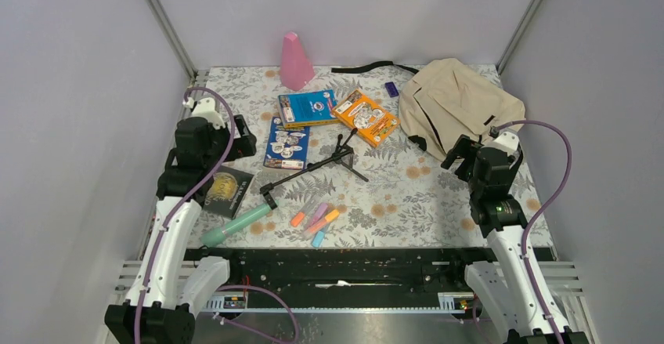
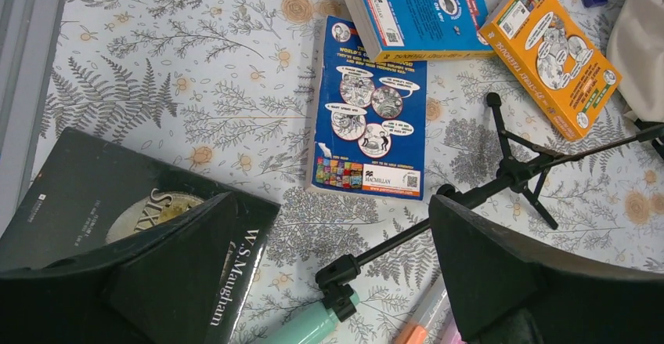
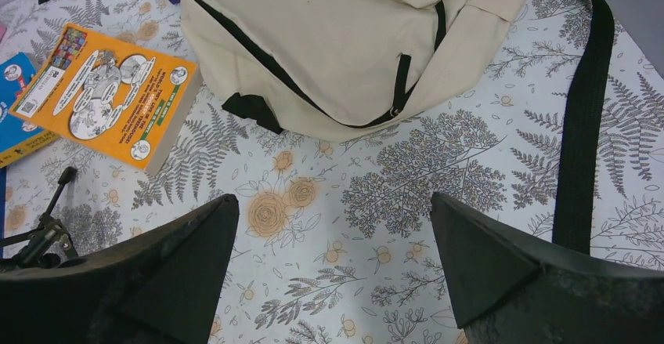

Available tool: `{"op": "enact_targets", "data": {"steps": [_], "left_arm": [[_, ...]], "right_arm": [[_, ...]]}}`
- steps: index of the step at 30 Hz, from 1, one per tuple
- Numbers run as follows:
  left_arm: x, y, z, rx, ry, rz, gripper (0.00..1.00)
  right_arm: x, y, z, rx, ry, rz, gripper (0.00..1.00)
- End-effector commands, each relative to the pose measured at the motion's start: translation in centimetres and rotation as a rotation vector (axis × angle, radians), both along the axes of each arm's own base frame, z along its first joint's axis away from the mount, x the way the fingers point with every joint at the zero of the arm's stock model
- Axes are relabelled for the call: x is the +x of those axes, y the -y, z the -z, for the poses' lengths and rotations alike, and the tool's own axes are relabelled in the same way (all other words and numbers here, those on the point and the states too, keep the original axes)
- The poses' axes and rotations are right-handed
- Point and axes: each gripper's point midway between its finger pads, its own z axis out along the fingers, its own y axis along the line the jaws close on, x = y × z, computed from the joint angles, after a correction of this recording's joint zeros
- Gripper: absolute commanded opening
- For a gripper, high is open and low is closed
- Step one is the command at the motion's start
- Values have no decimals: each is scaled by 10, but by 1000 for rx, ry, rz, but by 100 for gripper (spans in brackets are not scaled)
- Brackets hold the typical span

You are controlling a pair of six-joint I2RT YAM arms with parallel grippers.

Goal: Pack the student bag
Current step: Adjust the student bag at the center of the board.

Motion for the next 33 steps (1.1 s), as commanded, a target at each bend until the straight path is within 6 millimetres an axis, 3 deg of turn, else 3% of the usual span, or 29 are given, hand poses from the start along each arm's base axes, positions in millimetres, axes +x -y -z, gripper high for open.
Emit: {"op": "enact_targets", "data": {"steps": [1,6,12,15,23,25,33], "left_arm": [[13,-1,-28,-25,52,-23,99],[21,11,-41,-67,7,10,99],[31,59,-94,-239,95,220,99],[34,67,-107,-261,124,262,99],[37,63,-68,-228,62,252,99],[36,66,-63,-238,50,264,99],[36,67,-54,-243,25,271,99]], "right_arm": [[4,6,-18,0,59,34,100],[5,9,-15,5,39,62,100],[8,14,6,35,-64,129,98],[10,19,23,89,-143,166,98],[14,54,57,353,-165,281,98],[23,59,63,395,-171,284,100],[69,63,82,520,-246,260,87]]}}
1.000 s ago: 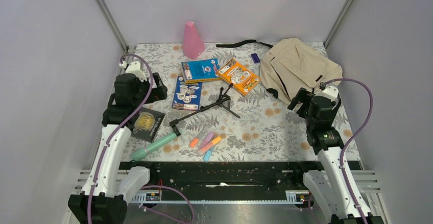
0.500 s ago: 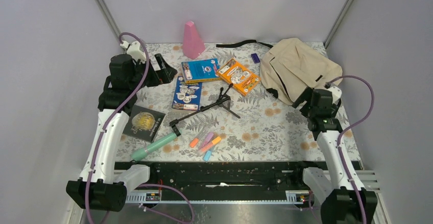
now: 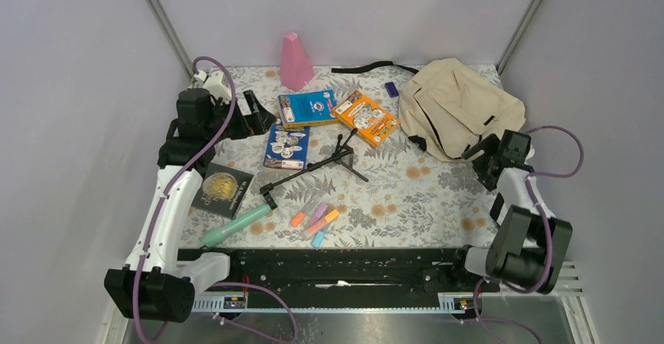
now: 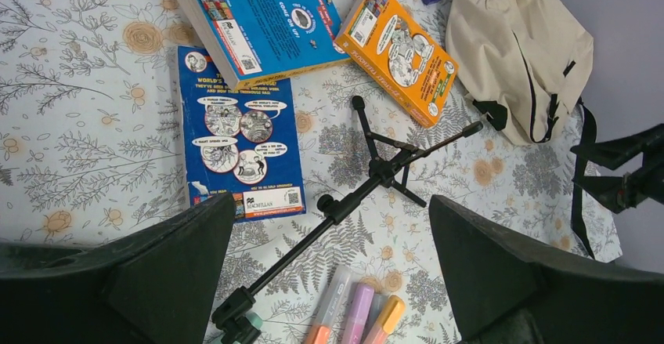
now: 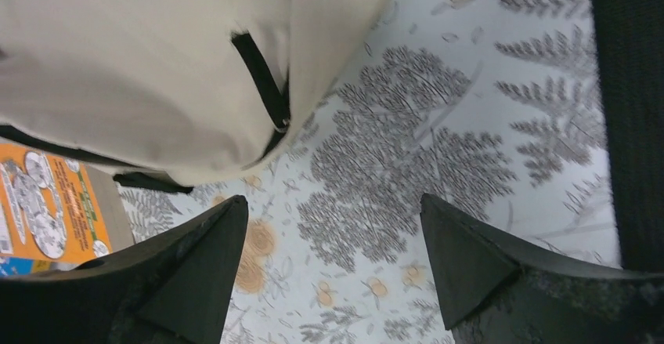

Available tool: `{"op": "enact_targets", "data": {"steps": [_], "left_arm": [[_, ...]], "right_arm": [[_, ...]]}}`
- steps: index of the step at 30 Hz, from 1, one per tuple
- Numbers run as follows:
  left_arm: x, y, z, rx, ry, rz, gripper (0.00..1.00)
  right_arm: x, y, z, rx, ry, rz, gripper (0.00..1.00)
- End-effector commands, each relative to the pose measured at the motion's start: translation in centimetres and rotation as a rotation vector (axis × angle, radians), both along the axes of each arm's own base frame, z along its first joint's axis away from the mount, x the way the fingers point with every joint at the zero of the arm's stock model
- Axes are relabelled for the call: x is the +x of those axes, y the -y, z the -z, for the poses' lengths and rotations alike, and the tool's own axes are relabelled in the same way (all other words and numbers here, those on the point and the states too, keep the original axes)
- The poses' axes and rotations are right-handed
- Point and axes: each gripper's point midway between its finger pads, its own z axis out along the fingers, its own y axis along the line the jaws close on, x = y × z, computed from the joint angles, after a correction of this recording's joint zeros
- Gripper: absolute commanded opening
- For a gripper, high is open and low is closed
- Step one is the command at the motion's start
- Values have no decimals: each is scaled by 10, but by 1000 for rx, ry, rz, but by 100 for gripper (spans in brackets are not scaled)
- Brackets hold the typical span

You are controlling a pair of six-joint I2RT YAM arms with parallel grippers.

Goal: Pack the student bag
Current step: Adjust the student bag at the center of the board.

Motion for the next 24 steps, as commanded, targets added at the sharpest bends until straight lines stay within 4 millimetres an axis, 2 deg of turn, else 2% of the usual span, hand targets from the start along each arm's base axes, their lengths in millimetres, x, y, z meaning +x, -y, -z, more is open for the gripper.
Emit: {"op": "enact_targets", "data": {"steps": [1,8,13,24], "left_arm": [[3,5,-9,-16,47,30,99],[4,3,-7,-21,40,30,99],[5,3,-6,-28,32,32,99],[7,5,-2,-36,17,42,99]], "right_arm": [[45,2,-21,55,98,-27,86],[74,4,-7,113,66,-43,79],[75,10,8,115,1,-22,75],[72,6,30,136,-123,-18,71]]}}
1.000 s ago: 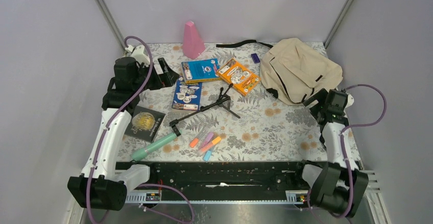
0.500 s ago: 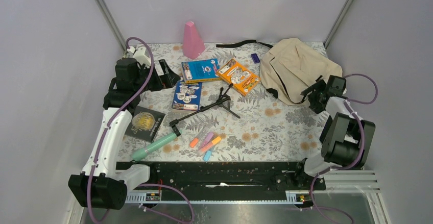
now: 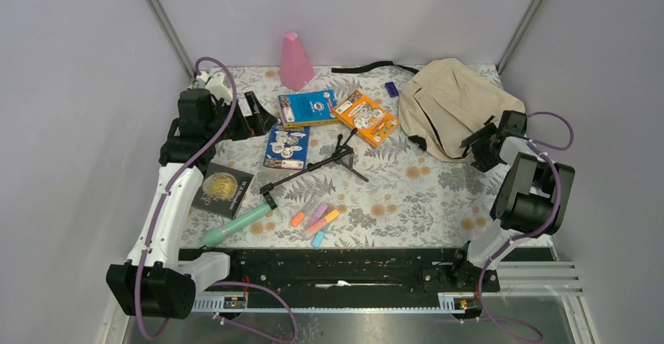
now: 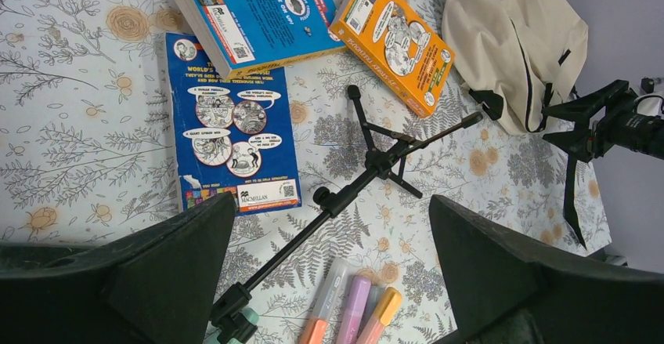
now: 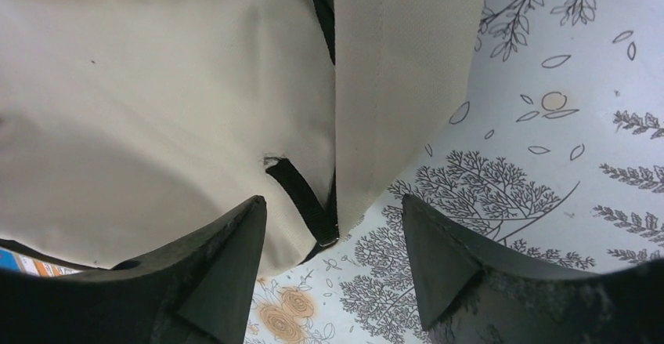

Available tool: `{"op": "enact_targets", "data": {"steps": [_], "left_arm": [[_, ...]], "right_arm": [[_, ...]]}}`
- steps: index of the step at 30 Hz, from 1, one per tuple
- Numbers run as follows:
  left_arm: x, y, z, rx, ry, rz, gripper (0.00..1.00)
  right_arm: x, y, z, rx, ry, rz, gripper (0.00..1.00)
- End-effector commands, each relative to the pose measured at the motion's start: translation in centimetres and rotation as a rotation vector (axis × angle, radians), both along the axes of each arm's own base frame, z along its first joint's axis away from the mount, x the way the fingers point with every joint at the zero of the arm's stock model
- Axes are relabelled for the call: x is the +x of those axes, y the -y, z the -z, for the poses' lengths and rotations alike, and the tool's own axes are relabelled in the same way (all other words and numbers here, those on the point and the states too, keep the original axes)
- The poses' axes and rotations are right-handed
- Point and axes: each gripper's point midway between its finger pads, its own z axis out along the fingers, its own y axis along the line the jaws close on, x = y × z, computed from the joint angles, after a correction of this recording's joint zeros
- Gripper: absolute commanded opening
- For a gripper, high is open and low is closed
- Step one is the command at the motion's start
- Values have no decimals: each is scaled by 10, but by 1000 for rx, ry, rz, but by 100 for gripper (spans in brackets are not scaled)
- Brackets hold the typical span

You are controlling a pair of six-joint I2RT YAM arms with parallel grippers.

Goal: Pack the student bag
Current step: Adjust the student bag at the center of the board.

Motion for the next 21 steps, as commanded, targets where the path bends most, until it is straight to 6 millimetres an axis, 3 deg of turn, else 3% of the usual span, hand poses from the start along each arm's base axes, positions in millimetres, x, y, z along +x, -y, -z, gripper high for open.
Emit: {"op": "enact_targets", "data": {"steps": [1,4,7,13,16,21], "left_arm": [[6,2,-10,-19,44,18,99],[6,1,-10,-16,46,15,99],[7,1,-9,-19,40,16,99],[7,1,-7,-20,35,15,99],[7,1,-7,-20,34,16,99],[7,1,-6,-22,32,19,99]], "right_arm": [[1,-2,-1,-11,-39,-6,70],[-1,-2,4,-59,-85,-32,67],[1,-4,3,-84,-88,-47,56],[2,-3,-7,-106,-65,-50,18],[4,-6,-16,-101,-26,-58,3],[2,-17,-42,-78,74,-68,0]]}}
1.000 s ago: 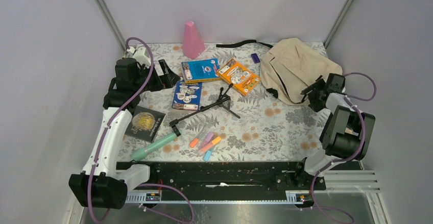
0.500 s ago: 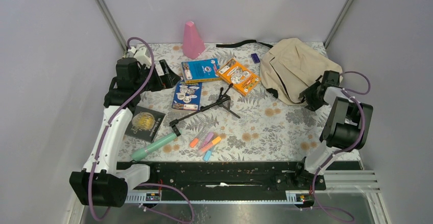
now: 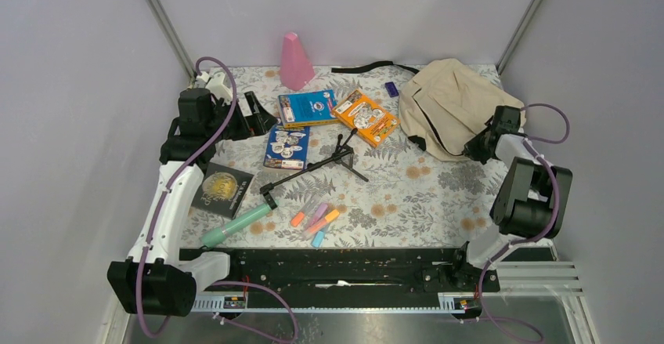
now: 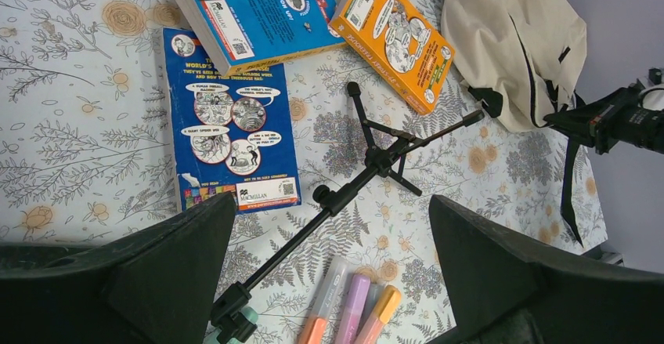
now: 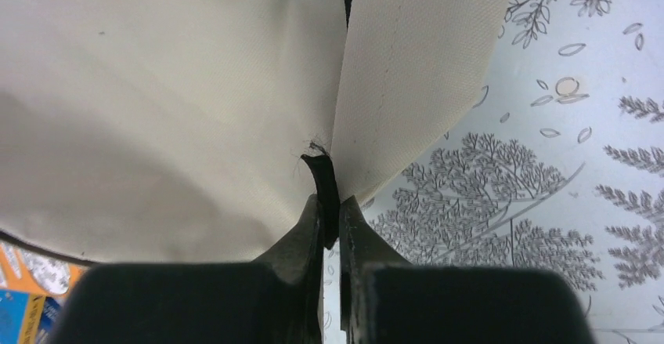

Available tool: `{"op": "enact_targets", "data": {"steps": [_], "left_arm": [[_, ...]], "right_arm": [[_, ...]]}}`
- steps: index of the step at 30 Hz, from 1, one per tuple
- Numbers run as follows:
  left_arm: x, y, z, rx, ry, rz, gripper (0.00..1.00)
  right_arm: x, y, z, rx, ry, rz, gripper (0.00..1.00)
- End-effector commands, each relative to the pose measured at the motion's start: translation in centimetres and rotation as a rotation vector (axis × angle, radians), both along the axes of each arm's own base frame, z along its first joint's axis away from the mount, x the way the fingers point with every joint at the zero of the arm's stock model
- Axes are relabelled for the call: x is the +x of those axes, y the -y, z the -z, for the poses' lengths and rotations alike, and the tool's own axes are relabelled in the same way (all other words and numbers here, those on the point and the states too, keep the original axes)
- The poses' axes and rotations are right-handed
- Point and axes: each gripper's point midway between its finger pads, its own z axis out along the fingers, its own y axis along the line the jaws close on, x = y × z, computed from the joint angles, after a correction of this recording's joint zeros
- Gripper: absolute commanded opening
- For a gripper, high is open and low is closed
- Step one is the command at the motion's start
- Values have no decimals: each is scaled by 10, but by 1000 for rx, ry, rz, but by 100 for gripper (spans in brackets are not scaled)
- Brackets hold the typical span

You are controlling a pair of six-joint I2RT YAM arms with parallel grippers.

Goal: Pack the student bag
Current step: Adjust the student bag at the center of the board.

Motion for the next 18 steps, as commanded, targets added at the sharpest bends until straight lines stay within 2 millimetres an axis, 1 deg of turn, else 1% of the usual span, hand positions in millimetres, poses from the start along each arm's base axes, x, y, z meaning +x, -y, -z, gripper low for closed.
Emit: {"op": "enact_targets", "data": {"steps": [1,2,5,7,9,14,16,18], "left_arm": [[6,1,-11,-13,47,10,99],[5,1,-10,-13,47,10,99],[5,1,-11,-13,50,8,99],[5,2,-11,-19,53,11,99],[4,4,-11,-28,57,20,99],[4,9,-10,-48,54,42,99],[5,11,-9,-48,51,47,99],[4,12,-8,-51,48,51,99]], "right_arm": [[0,-9,-43,0,140,-12,0],[-3,-10,-58,-13,185,-5,0],[-14,-17,-85,-2,291,24,0],[-23,-26,-100,28,362,38,0],[-34,-32,-111,23,411,52,0],[-67,-27,-136,-53,511,130,0],[-74,-26,-153,-66,571,146,0],[-80,-21,-171,-98,603,174,0]]}}
